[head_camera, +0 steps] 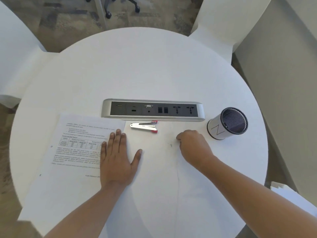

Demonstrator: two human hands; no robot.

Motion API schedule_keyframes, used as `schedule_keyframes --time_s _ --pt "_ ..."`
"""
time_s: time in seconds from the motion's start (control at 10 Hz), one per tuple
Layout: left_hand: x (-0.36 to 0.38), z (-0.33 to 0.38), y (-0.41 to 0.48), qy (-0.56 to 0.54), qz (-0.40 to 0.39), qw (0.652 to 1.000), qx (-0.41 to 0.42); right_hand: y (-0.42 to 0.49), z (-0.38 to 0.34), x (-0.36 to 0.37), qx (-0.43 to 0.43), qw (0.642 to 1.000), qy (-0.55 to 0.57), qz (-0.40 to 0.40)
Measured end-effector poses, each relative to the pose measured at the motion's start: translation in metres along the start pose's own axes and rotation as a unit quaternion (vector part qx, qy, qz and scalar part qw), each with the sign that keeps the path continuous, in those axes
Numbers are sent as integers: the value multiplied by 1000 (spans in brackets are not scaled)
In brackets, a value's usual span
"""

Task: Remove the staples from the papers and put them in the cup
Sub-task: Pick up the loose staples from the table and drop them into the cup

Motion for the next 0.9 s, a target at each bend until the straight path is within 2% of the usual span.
schedule_keyframes --time_s 0.1,0.3,0.5,0.7,0.8,0.9 --pt "0 -1 0 1 -5 1000 0 -1 -14 6 -21 998 -51 -23" --pt "0 -3 -2 -1 -5 1000 -3 -3 -33 19 -54 996 -68 -25" --pt "-1 -2 -2 -7 0 1000 -1 -1 -52 11 -35 995 -86 -43" --pt "1 -3 -3 1 -3 1000 -3 0 -50 15 -3 997 -72 -17" --pt "1 -3 -2 -1 0 1000 -3 5 -42 18 25 1000 -7 -6" --pt "0 -2 -2 1 2 1000 -2 9 -21 10 123 978 170 1"
Point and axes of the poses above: each hand's wrist, its own y-axis towards the middle knuckle, its own x-axis out of the palm, z = x × y, the point moved 3 cm from there along y, towards the middle knuckle
